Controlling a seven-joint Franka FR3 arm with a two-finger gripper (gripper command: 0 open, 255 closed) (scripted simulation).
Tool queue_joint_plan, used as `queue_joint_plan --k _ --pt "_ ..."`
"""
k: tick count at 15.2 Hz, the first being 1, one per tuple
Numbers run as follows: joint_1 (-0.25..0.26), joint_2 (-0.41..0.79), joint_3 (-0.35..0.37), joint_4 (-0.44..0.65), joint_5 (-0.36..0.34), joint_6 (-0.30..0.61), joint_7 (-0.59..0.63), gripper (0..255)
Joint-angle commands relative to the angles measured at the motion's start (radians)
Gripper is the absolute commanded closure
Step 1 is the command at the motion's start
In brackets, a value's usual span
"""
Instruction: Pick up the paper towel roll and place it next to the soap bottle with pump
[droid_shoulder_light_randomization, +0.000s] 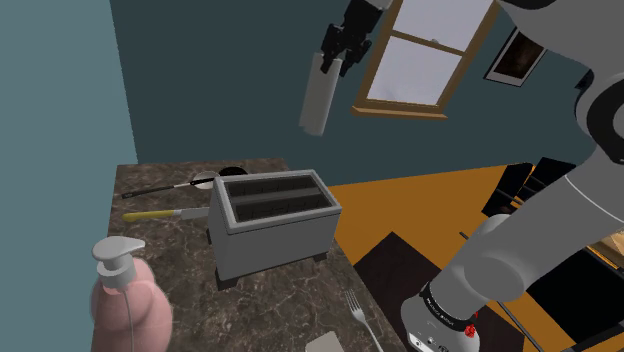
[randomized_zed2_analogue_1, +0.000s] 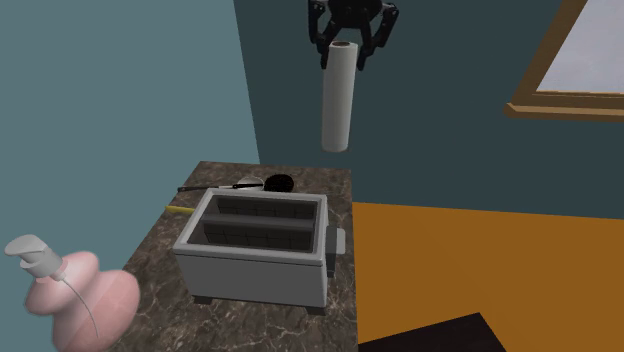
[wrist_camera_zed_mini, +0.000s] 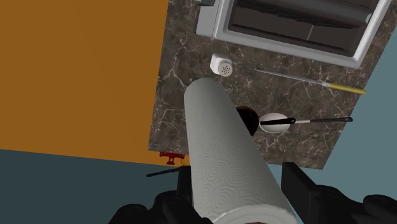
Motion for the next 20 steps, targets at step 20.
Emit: queue_joint_plan --k 20 --pt "0.059 0.023 0.082 0.233 -0.02 -0.205 0.151 255"
